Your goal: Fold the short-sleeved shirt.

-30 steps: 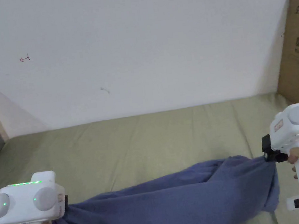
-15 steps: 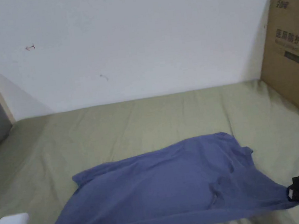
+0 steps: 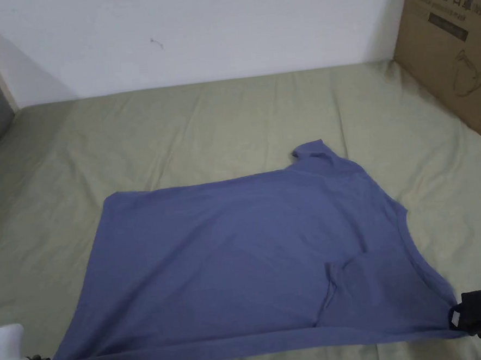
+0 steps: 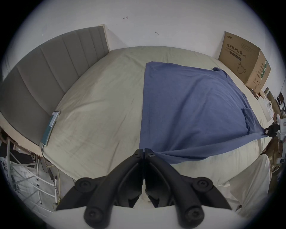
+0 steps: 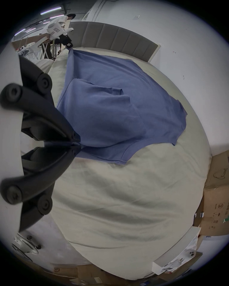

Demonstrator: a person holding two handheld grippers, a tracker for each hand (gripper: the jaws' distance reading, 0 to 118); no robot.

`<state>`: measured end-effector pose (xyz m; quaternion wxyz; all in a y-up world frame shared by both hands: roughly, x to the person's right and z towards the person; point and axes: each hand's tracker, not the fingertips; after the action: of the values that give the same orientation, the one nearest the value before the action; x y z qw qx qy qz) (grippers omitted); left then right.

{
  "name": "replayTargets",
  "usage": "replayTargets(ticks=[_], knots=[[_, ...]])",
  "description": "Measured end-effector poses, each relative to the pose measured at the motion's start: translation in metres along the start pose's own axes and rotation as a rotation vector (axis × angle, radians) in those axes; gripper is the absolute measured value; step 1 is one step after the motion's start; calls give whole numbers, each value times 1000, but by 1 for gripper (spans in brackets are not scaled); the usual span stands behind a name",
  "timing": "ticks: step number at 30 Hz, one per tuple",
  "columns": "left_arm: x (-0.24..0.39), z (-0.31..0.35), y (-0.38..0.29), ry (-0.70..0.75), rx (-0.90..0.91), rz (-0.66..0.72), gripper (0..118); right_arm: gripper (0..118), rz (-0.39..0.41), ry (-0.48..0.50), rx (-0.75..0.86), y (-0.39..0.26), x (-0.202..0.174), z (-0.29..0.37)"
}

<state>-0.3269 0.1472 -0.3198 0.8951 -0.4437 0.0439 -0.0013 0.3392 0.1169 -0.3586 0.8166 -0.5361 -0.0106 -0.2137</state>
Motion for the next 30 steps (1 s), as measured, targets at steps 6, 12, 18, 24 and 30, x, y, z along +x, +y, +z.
replayTargets(ticks=[6,12,18,24,30], knots=[[-2,9,-3,-28,-43,68,87,82,56,-127,77,-18,-41,21],[-11,54,-23,-52,17,135,94,82,136,-140,190,-50,-57,65],[-12,74,-60,-29,66,213,0,16,137,-156,251,-86,-66,79],[-11,56,-60,-22,34,208,15,7,132,-180,163,-94,-65,50],[-11,11,-38,-37,11,209,85,7,51,-151,158,-90,-71,63]])
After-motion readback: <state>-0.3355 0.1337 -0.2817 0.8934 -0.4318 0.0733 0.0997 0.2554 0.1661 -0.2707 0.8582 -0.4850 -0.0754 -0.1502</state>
